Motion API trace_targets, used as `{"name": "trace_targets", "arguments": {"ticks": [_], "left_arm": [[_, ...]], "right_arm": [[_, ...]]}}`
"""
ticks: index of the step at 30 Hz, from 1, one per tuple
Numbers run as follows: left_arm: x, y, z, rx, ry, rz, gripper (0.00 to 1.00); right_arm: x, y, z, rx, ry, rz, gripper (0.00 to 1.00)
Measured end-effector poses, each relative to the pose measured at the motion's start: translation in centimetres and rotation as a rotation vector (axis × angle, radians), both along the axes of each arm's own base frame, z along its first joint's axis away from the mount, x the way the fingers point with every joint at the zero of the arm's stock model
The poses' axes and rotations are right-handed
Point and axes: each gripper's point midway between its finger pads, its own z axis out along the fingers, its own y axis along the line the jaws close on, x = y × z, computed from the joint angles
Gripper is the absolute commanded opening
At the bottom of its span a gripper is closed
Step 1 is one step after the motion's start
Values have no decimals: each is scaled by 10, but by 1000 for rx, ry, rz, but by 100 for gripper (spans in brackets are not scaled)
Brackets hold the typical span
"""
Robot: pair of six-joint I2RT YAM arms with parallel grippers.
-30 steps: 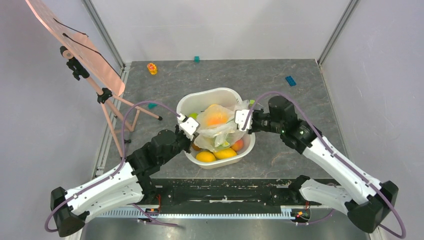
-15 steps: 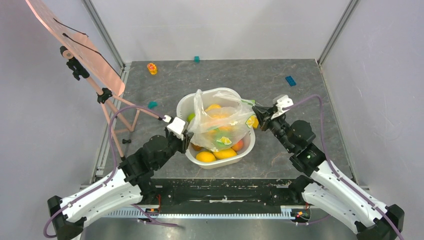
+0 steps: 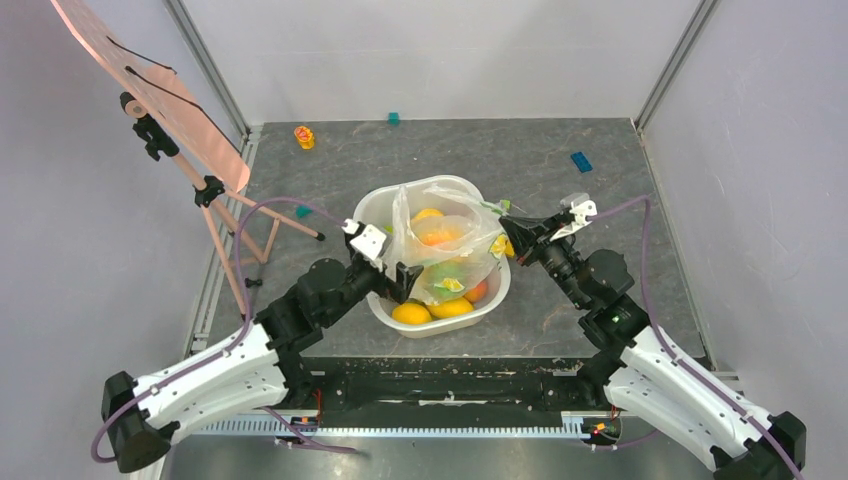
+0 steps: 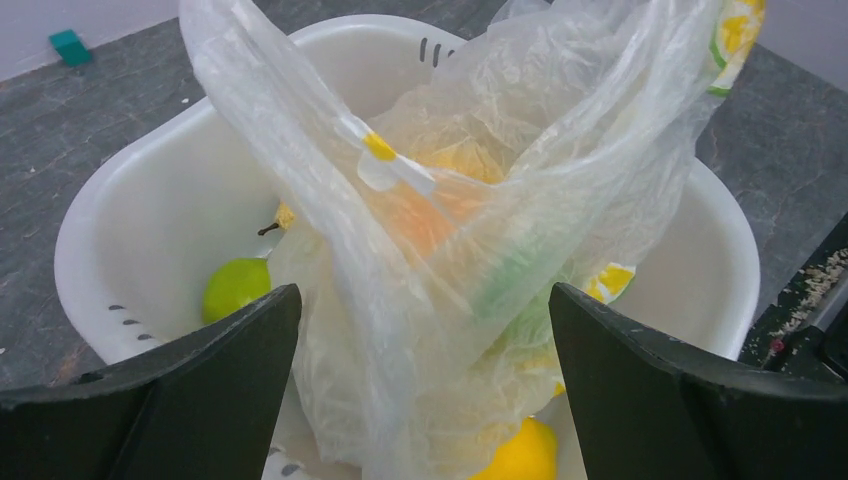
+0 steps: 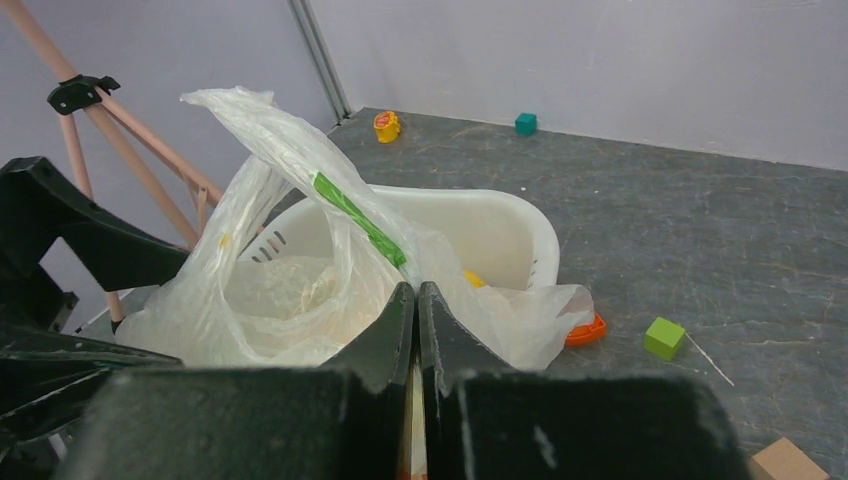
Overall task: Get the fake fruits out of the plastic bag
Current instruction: Pick up the plastic bag from the bin.
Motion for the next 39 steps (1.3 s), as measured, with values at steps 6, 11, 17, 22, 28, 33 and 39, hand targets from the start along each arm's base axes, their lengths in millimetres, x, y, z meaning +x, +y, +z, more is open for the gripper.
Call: {"name": "trace_targets", "arguments": {"ticks": [6,11,17,22,28,33,39], "left_arm": [[29,-10,4,44,33,67,100],[54,7,7,30,51,161,100],[64,18,7,-41,77,185,100],[56,6,-6,-100,110,98,98],[48,-13,-11,-145,149,-1,89],[44,-19,-20,-169,187,-39,73],[42,-25,-34,-161,232,-68,33]], "right_arm": [[-8,0,7,10,-21,27,0],[-15,2,11,16,-37,58,0],[-20,4,8,9,-36,88,0],[-23,7,7,4,-35,108,0],[-26,7,8,4,-40,122,0],[-28,7,8,2,-38,128,0],[-29,7,6,-1,-33,130,0]]}}
